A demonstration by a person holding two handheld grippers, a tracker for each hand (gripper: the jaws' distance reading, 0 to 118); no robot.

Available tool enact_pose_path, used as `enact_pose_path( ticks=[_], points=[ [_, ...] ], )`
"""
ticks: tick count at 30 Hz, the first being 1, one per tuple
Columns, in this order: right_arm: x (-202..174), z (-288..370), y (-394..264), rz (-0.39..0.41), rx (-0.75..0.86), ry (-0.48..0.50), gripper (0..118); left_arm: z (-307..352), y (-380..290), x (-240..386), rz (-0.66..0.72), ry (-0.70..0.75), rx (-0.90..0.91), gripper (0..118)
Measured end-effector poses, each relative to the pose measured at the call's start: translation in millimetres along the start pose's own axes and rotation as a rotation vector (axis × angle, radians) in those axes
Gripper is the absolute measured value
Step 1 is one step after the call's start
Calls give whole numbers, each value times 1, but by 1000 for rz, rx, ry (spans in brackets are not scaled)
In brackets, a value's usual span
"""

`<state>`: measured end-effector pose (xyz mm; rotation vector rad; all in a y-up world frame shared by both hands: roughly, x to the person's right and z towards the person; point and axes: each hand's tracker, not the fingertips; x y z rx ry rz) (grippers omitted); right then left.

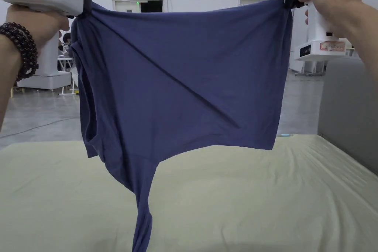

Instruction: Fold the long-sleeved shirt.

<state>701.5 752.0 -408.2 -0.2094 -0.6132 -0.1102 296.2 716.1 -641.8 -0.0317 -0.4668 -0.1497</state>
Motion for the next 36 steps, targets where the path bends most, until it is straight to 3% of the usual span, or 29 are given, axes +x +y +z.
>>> enact_pose_path(
  ticks=[10,17,23,30,36],
  points=[
    [25,-55,-113,-39,-167,13,10,-29,-106,18,8,-44,-144,1],
    [36,-46,-146,-36,-201,38,10,-2,-135,16,34,-79,-177,1],
    [48,22,-175,-54,-213,89,10,76,-155,4,50,-120,-162,1],
    [64,132,-253,54,-263,125,10,203,-227,-1,-3,-173,-208,1],
    [87,236,-350,62,-314,166,10,313,-308,9,-57,-171,-228,1]
  ],
)
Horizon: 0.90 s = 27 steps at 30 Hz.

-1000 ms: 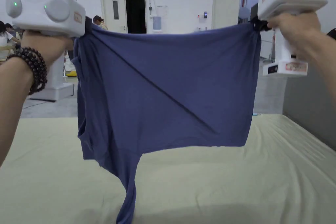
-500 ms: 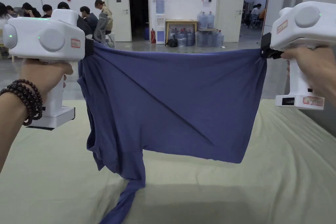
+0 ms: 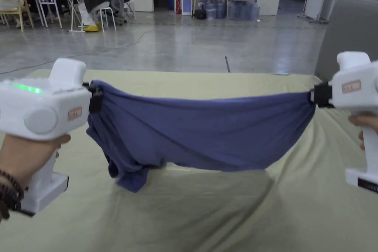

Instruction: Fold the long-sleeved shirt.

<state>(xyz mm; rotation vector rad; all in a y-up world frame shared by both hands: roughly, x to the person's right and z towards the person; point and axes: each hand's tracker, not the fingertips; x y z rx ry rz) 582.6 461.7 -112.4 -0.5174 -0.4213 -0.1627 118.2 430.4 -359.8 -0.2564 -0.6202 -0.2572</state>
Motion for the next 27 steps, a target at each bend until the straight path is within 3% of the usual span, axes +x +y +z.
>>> enact_pose_path(
  ticks=[4,10,13,16,24,25,26,27],
  points=[
    [5,30,-91,-67,-101,7,10,55,-75,30,51,-14,-45,1],
    [2,32,-223,-30,-391,-34,10,90,-196,68,71,-68,-288,1],
    [3,18,-272,-23,-557,2,10,98,-245,82,38,-128,-415,1],
    [3,3,-299,-15,-661,-6,10,101,-275,91,15,-148,-523,1],
    [-4,-19,-317,38,-737,-69,10,93,-272,84,51,-129,-538,2],
    [-4,-19,-316,37,-735,-69,20,92,-274,82,70,-129,-549,14],
    [-3,-15,-316,40,-728,-70,57,93,-275,79,108,-130,-557,47],
    [-3,-14,-313,42,-728,-77,107,97,-274,77,147,-117,-561,97]
  ],
)
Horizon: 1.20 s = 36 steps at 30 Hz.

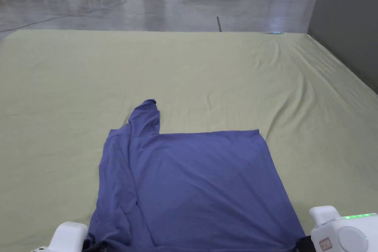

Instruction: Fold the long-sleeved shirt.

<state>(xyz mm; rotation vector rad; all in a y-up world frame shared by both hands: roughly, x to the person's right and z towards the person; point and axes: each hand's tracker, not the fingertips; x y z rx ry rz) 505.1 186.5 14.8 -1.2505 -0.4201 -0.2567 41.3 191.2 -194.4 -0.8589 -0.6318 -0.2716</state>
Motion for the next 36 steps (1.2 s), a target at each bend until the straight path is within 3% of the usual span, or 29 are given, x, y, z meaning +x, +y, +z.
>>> enact_pose_path(
  ticks=[1,2,3,6,7,8,9,10,15,22,23,24,25,26,30,36],
  points=[
    [1,1,1,-2,-18,-24,118,3,-1,-4,29,-2,-10,118],
    [3,11,4,-4,-26,-33,113,5,-1,-7,50,-19,-22,118],
    [4,11,-6,-13,64,-33,113,20,0,-13,77,-41,55,118],
    [8,26,-3,-100,198,-17,105,46,11,-16,150,-48,97,115],
    [6,73,14,-126,250,12,101,51,21,-21,163,-44,132,111],
    [5,82,18,-143,270,33,77,54,33,-27,166,-36,154,87],
    [4,85,22,-170,284,53,34,51,41,-28,160,-27,150,36],
    [2,91,27,-187,324,49,2,51,48,-29,153,38,229,0],
    [-5,71,46,-140,289,103,2,29,101,-26,114,-34,168,0],
    [-9,44,79,-97,243,102,3,-42,276,-9,60,-83,175,0],
    [-9,39,84,-93,234,100,3,-61,296,-4,53,-58,164,8],
    [-9,32,91,-88,226,100,3,-98,327,-13,54,-58,154,36],
    [-9,27,96,-86,220,100,3,-122,347,-11,56,-52,140,93],
    [-9,21,101,-85,211,101,3,-152,367,-11,74,-56,90,113],
    [-13,-4,118,-81,166,110,3,-261,420,-14,103,9,-21,112],
    [-12,-32,120,-80,96,112,3,-354,444,1,-12,64,-156,108]
  ],
)
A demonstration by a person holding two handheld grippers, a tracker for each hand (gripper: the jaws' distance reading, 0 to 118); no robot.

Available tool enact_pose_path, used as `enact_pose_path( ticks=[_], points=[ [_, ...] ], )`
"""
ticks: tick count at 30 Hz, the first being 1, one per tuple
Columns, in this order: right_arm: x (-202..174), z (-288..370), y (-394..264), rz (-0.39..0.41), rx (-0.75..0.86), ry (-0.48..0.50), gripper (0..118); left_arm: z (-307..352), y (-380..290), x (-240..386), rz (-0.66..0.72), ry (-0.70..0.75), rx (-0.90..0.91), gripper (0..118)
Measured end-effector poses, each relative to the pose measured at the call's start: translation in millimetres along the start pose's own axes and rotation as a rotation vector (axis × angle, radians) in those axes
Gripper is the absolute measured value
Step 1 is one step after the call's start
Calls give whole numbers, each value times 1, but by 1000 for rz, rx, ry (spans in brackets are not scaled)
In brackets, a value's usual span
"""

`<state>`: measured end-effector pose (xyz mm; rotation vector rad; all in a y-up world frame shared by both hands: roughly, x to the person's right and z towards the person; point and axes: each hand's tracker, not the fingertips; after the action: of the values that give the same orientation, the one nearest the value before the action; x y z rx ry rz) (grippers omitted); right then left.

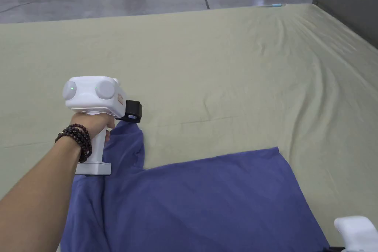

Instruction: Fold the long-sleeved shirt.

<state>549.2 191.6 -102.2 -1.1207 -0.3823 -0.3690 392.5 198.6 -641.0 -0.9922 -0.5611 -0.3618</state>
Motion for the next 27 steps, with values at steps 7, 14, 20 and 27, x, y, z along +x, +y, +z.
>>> enact_pose_path(
  ticks=[7,14,20,27],
  points=[
    [4,-6,-3,19,-33,-22,3,-3,-15,-3,73,-3,-29,5],
    [-8,21,-6,55,22,-12,3,115,-59,-23,80,-33,212,5],
    [-22,43,-18,80,72,21,3,211,-152,-5,18,53,384,5],
    [-31,59,-35,88,89,45,3,196,-289,19,132,105,296,7]
  ],
)
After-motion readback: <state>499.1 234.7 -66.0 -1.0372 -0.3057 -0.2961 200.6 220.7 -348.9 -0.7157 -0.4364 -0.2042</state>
